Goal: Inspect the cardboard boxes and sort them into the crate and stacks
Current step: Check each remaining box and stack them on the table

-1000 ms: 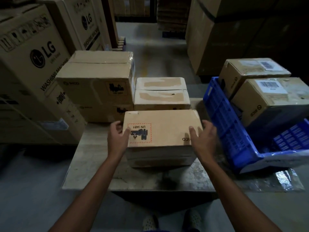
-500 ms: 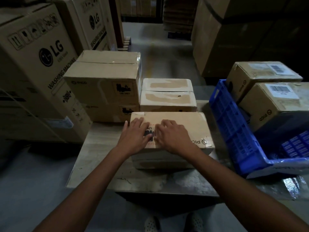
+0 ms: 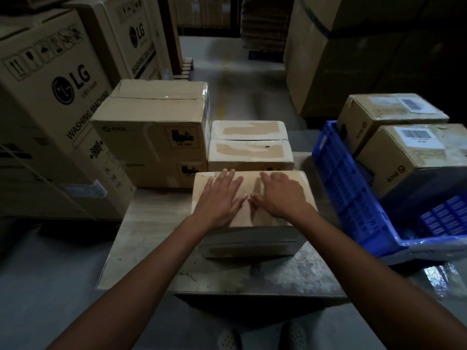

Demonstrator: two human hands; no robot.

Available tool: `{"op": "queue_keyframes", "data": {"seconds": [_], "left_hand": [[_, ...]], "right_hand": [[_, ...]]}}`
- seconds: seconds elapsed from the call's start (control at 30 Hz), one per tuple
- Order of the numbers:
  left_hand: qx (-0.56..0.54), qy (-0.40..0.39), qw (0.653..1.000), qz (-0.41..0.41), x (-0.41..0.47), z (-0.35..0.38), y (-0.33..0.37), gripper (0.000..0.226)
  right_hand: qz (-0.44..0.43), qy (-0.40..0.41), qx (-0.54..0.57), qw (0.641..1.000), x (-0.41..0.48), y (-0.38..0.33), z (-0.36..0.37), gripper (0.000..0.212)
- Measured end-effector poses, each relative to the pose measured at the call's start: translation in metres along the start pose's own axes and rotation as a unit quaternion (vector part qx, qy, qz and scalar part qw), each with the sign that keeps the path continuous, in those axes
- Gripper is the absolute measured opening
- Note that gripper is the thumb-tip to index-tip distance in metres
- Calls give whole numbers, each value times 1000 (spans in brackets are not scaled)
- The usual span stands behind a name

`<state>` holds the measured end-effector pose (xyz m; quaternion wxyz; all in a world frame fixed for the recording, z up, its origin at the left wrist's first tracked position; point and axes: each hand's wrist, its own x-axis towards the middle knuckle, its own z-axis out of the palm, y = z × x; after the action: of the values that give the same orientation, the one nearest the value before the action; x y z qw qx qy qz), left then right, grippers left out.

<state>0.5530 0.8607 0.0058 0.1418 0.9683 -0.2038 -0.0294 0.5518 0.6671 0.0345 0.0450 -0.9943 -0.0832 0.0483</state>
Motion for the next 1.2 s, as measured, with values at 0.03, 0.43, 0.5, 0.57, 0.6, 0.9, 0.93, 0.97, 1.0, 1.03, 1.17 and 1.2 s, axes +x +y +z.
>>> {"op": "queue_keyframes", "data": {"seconds": [0.03, 0.43, 0.5, 0.57, 0.6, 0.9, 0.93, 0.97, 1.0, 1.03, 1.17, 1.2], "left_hand": [[8, -9, 1000, -3, 2, 4, 5, 62], [34, -24, 999, -7, 1, 18, 20, 65], [36, -23, 999, -3, 1, 19, 21, 66], [47, -11, 998, -29, 1, 16, 21, 67], [54, 13, 996, -76, 1, 15, 17, 67], [-202, 95, 922, -317, -5, -4, -12, 68], [-210, 97, 918, -321, -4, -6, -11, 67], [-219, 103, 915, -321, -3, -4, -12, 66], [-232, 106, 911, -324, -3, -3, -13, 65], [-247, 115, 906, -322, -2, -1, -14, 64], [-318, 149, 877, -328, -10, 19, -12, 52], [-330, 145, 869, -340, -16, 24, -10, 45]], "right_hand": [[8, 4, -12, 1000, -3, 6, 5, 62], [118, 27, 22, 992, -34, 10, 31, 76], [106, 36, 29, 993, -36, 14, 35, 76], [108, 36, 46, 992, -38, 17, 34, 77], [132, 42, 62, 988, -39, 20, 35, 79], [328, 109, 367, 864, -60, 47, 36, 55], [325, 112, 364, 866, -61, 45, 32, 54], [322, 117, 358, 868, -61, 44, 28, 53], [319, 123, 347, 873, -61, 43, 20, 51], [312, 134, 330, 881, -61, 43, 9, 49], [243, 190, 248, 918, -63, 38, -40, 42], [219, 203, 232, 926, -64, 35, -50, 41]]}}
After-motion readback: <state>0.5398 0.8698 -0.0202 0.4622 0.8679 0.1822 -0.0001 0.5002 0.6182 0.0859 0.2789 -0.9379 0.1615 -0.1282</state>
